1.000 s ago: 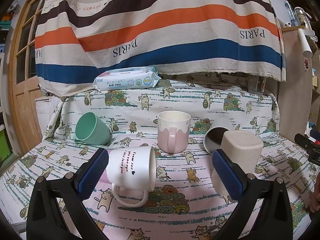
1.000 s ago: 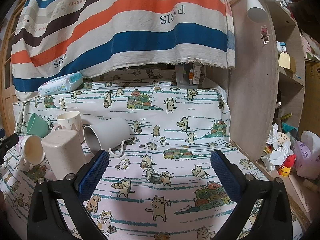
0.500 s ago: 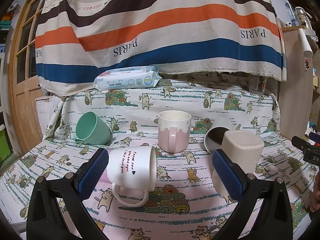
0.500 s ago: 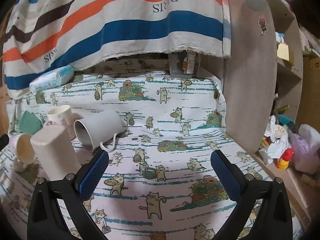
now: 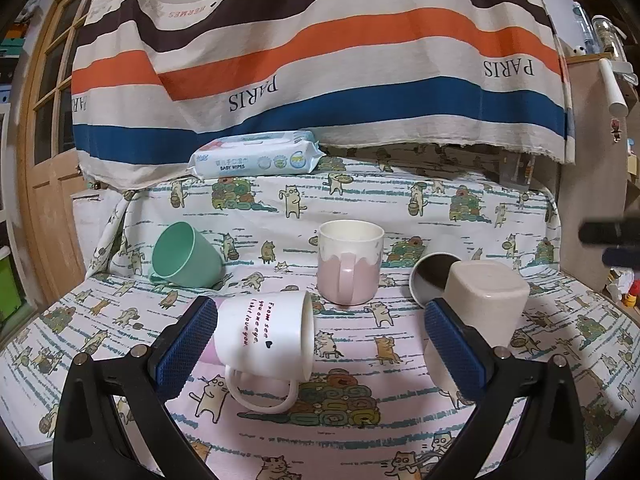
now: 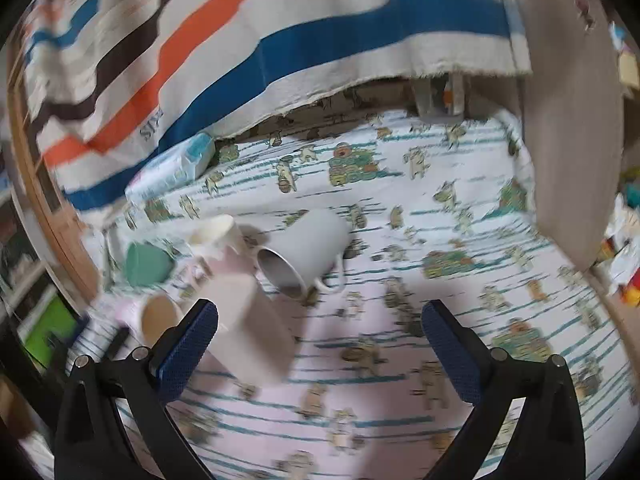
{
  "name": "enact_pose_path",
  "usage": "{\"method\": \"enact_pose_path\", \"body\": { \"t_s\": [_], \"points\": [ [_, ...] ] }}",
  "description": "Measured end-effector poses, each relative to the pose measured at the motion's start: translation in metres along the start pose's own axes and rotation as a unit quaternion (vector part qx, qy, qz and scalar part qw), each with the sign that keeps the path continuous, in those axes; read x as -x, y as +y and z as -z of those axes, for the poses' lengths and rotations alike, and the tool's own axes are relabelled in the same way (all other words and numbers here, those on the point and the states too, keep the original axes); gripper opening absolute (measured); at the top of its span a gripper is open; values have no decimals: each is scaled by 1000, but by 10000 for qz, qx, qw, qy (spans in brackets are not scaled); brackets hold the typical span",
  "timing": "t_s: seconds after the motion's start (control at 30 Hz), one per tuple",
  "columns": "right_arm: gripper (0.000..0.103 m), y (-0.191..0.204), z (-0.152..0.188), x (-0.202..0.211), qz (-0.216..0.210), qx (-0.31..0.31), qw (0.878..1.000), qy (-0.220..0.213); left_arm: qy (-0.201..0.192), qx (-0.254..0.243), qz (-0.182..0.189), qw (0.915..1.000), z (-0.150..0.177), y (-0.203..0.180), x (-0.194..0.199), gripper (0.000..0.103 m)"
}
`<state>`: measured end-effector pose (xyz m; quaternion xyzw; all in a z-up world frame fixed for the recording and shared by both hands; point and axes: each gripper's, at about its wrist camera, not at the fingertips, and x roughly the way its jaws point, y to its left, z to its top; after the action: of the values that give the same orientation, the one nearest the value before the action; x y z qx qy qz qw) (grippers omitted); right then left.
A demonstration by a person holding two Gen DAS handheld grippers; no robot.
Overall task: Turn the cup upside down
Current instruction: 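Reach the right tool to the grey mug lying on its side and grasp it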
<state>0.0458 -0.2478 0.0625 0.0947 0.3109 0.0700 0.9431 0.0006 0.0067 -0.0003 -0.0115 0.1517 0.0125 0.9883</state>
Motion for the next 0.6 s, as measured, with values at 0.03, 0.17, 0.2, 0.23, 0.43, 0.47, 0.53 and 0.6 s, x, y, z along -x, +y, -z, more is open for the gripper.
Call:
{"method": "enact_pose_path", "body": {
  "t_s": [0.03, 0.17, 0.2, 0.23, 0.43, 0.47, 0.53, 0.6],
  "points": [
    [103, 8, -6, -1, 131, 69, 9999, 36, 0, 10, -11, 10000, 0, 0, 0, 103],
    [103, 38, -36, -21, -319, 109, 9973, 659, 19, 3, -241, 9997, 0, 0, -2, 103],
    [103, 44, -41, -33, -522, 95, 9940, 956, 5, 22, -255, 9997, 0, 1, -1, 103],
    [103, 50, -46, -46, -695, 134, 9895, 1261, -13, 42, -252, 9997, 0, 1, 0, 103],
    [92, 52, -58, -115, -518, -143, 9630, 2641, 5, -30, -132, 9999, 0, 2, 3, 103],
    [92, 52, -63, -121, -323, -120, 9650, 2601, 16, -31, -126, 9999, 0, 1, 2, 103],
    [92, 50, -68, -133, -90, -162, 9659, 2583, 18, -17, -122, 9999, -1, 1, 2, 103],
    [92, 41, -71, -148, -43, -401, 9608, 2743, 17, -14, -111, 9999, -1, 0, 2, 103]
  ]
}}
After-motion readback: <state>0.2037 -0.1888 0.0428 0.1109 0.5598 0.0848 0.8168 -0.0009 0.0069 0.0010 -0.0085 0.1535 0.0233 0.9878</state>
